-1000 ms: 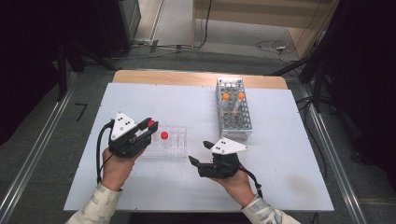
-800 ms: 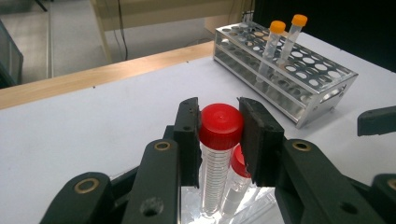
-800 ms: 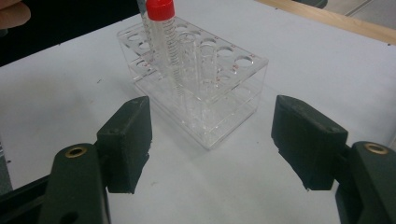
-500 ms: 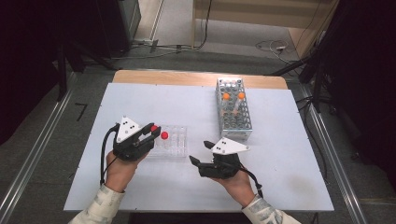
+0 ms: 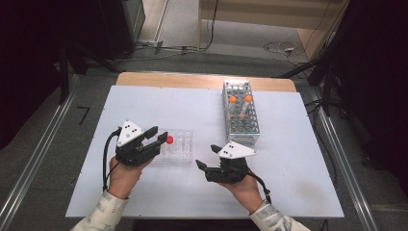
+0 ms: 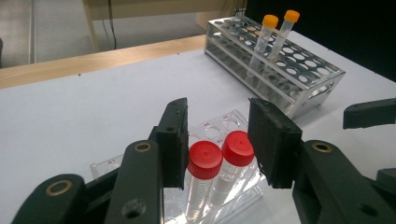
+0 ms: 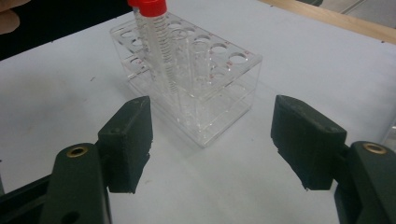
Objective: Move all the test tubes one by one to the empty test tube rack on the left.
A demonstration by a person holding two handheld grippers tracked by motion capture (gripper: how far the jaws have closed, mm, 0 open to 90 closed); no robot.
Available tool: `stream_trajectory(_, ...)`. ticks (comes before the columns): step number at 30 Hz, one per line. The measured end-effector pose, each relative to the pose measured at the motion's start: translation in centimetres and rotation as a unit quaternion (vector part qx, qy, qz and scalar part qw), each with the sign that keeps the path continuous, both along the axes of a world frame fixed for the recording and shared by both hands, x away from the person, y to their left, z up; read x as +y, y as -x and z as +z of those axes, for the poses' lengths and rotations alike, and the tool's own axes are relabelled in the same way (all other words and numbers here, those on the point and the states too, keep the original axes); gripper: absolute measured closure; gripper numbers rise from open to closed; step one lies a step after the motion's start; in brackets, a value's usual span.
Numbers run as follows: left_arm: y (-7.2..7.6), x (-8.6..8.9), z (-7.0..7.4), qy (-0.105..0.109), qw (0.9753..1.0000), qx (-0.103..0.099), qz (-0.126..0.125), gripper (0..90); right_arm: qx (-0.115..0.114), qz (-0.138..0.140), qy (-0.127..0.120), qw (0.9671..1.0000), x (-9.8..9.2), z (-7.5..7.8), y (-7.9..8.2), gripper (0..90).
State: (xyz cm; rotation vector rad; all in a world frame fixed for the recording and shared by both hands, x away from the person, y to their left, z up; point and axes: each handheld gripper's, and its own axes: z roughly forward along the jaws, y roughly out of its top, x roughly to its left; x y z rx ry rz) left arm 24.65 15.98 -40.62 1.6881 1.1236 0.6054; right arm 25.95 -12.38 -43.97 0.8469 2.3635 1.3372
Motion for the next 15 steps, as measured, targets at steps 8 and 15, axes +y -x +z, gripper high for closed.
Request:
stream_trajectory(8,-0.1,0.6,0.0,0.024,0.9997,0.005,0.007,43.2,-0.006,-0.040,-0.002,0.9992,-1.6,0.4,-1.2,28.7)
stream_trajectory(15,-0.4,0.6,-0.1,0.022,0.9996,0.015,0.013,31.3,0.004,-0.080,-0.001,0.9968,-3.4,0.4,-2.9,28.5)
